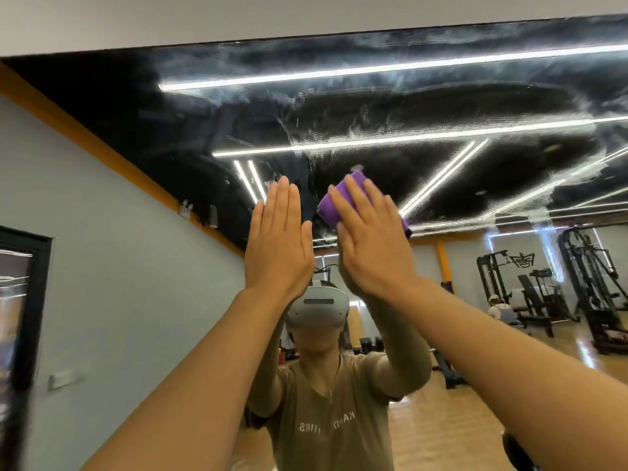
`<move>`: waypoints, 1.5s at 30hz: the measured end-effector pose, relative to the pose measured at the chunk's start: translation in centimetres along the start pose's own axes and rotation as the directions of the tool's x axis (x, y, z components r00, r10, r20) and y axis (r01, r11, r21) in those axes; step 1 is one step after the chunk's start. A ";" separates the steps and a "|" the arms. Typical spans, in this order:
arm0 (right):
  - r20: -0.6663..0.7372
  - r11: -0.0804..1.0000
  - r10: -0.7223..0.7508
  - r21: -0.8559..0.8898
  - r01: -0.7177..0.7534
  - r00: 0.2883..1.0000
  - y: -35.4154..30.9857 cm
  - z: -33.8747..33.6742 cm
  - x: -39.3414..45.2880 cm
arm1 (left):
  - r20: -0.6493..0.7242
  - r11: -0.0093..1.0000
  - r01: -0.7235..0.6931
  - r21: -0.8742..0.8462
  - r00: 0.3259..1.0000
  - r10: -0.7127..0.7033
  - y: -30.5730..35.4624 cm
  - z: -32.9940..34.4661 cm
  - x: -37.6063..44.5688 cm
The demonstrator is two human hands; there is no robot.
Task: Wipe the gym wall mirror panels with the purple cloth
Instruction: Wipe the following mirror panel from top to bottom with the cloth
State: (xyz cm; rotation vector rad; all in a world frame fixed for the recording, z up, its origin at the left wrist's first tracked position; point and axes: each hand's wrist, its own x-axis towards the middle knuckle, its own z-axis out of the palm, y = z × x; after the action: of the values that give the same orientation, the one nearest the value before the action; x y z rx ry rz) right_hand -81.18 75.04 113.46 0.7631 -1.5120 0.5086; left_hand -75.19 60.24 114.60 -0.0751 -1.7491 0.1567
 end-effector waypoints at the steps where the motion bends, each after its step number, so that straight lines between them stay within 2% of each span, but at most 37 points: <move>1: 0.014 1.000 -0.019 0.007 0.019 1.000 -0.3 0.2 -0.9 | -0.002 1.000 0.003 0.003 1.000 -0.003 0.0 0.1 0.0; 6: 0.093 0.992 -0.089 0.094 0.080 0.992 0.9 -0.6 -2.4 | -0.030 0.999 0.004 0.033 1.000 -0.003 0.1 0.2 0.0; 9: 0.053 0.993 0.052 0.103 -0.057 0.997 3.3 -2.2 -1.0 | -0.017 1.000 0.020 0.023 1.000 -0.020 0.5 -0.2 0.0; 12: 0.036 0.969 0.228 0.087 -0.230 0.973 5.1 -3.9 0.6 | 0.012 0.998 0.062 0.019 0.998 -0.062 1.4 -0.6 0.0; 15: 0.009 0.959 0.278 0.059 -0.278 0.961 3.8 -3.5 0.5 | 0.023 0.994 0.091 0.053 0.995 -0.093 1.9 -0.4 0.1; 20: 0.064 0.996 -0.015 0.085 0.009 0.998 -0.4 -0.6 -1.7 | 0.044 0.998 0.050 0.039 0.998 -0.052 0.9 -0.6 0.0; 24: 0.166 0.994 -0.104 0.042 0.098 0.981 2.4 -2.3 -0.7 | 0.042 0.998 0.047 0.036 0.998 -0.048 0.6 -1.1 -0.8; 28: 0.047 0.990 0.133 0.049 -0.135 0.990 5.6 -3.8 1.7 | 0.032 0.993 0.120 0.011 0.992 -0.120 2.0 -1.0 -1.3; 30: 0.005 0.984 0.170 0.045 -0.170 0.985 5.3 -3.4 1.8 | 0.024 0.983 0.182 0.009 0.983 -0.182 2.9 -0.8 -1.4; 32: -0.014 0.995 0.085 0.045 -0.084 0.996 4.5 -2.6 0.3 | 0.023 0.973 0.224 0.050 0.974 -0.225 3.7 -0.5 -1.4; 34: 0.008 0.995 -0.100 0.026 0.100 0.995 3.8 -1.5 -2.2 | 0.018 0.965 0.248 0.086 0.968 -0.250 4.2 -0.1 -1.5; 36: 0.059 0.966 -0.257 0.006 0.257 0.965 4.2 -0.8 -3.9 | 0.000 0.957 0.269 0.109 0.963 -0.271 4.6 0.0 -1.5; 38: 0.081 0.944 -0.331 0.021 0.331 0.940 5.5 -0.9 -4.1 | -0.015 0.941 0.307 0.146 0.951 -0.308 5.1 0.2 -1.5; 40: 0.076 0.954 -0.301 0.036 0.299 0.951 7.3 -1.9 -3.7 | -0.026 0.914 0.366 0.176 0.930 -0.367 6.2 0.4 -1.3; 45: -0.009 0.998 0.008 0.059 -0.007 1.000 14.1 -5.7 -3.6 | -0.060 0.869 0.450 0.205 0.892 -0.448 8.2 1.5 -1.4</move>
State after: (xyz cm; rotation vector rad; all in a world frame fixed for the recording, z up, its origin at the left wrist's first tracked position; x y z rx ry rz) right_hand -87.55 89.30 112.31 0.7998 -1.4973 0.5633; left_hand -76.72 68.05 111.77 0.4888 -1.6818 0.0005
